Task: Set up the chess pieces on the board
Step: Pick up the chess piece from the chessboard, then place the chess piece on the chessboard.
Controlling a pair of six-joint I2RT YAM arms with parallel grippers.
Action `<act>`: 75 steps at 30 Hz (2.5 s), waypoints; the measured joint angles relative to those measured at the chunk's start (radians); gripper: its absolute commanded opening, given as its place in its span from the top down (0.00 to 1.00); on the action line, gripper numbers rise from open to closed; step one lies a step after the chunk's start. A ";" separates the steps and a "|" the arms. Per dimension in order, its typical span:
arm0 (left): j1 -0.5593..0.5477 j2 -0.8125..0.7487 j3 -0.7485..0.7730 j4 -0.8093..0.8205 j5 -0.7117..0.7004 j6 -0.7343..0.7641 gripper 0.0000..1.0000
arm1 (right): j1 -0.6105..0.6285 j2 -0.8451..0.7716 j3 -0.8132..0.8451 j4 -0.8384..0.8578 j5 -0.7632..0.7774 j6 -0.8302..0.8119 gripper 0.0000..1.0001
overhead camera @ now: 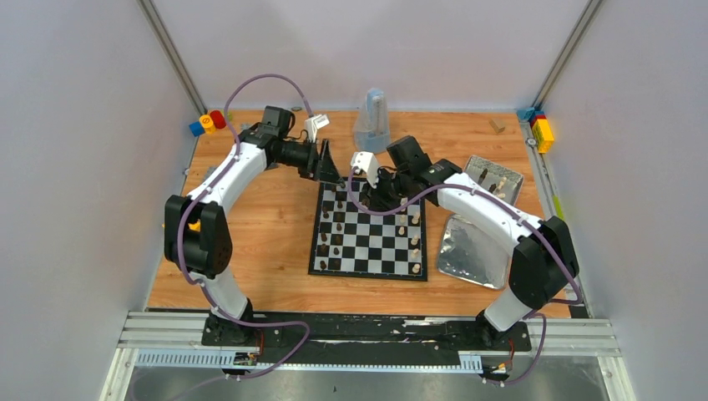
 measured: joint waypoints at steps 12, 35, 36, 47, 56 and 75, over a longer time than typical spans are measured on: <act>-0.079 0.100 0.000 0.045 0.222 -0.166 0.40 | -0.002 -0.021 0.016 0.077 -0.021 0.069 1.00; -0.117 0.159 0.012 0.098 0.272 -0.245 0.68 | -0.002 -0.036 0.016 0.103 -0.023 0.095 1.00; -0.117 0.160 0.012 0.098 0.272 -0.246 0.69 | -0.002 -0.036 0.016 0.103 -0.023 0.095 1.00; -0.122 0.165 0.012 0.108 0.279 -0.246 1.00 | -0.006 -0.037 0.016 0.103 -0.018 0.111 0.67; -0.121 0.132 -0.016 0.196 0.287 -0.221 1.00 | -0.138 -0.073 0.028 0.103 -0.162 0.212 0.37; -0.120 -0.026 -0.378 1.353 0.309 -0.842 1.00 | -0.320 -0.021 0.043 0.282 -0.715 0.623 0.40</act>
